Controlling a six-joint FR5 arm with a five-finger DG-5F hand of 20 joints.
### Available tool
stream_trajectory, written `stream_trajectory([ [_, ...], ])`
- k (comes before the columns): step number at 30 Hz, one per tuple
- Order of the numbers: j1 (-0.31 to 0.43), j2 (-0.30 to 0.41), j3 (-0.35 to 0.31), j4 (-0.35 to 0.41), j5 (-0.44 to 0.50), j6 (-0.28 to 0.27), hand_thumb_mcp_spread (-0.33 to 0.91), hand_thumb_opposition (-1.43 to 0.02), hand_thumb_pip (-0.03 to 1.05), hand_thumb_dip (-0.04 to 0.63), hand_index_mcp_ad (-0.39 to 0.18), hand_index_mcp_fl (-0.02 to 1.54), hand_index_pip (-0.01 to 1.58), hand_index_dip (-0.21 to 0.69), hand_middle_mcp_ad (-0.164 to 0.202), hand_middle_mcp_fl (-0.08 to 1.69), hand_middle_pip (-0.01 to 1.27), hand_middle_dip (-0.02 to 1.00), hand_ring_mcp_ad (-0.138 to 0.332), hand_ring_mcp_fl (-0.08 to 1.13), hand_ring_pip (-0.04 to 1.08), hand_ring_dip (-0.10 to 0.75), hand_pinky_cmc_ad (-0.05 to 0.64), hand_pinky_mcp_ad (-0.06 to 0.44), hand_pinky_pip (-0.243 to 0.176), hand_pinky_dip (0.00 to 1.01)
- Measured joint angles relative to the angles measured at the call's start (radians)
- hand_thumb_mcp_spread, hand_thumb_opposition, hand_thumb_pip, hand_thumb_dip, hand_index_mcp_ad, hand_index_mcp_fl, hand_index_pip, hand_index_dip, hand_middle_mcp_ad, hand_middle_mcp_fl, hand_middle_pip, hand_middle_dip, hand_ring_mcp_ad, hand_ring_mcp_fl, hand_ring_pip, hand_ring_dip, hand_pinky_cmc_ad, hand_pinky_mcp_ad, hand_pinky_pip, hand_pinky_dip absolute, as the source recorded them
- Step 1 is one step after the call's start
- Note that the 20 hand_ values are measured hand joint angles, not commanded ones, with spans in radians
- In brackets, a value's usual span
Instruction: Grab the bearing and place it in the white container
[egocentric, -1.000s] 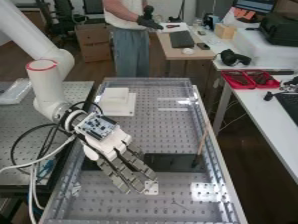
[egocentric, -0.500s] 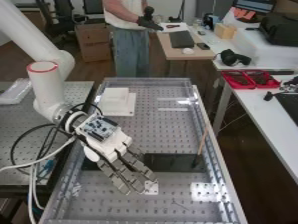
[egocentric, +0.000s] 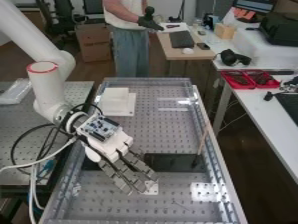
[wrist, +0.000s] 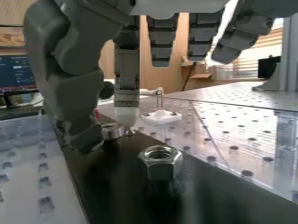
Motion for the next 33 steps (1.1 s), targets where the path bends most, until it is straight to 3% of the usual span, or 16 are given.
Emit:
stream_trajectory([
  [33, 0.002, -0.007, -0.001, 0.006, -0.002, -0.014, 0.51, -0.81, 0.46, 0.283, -0.056, 0.34, 1.23, 0.379, 0.058, 0.06, 0.14, 0.14, 0.164, 0.01, 0.09, -0.007, 0.316, 0.152, -0.103, 0.14],
])
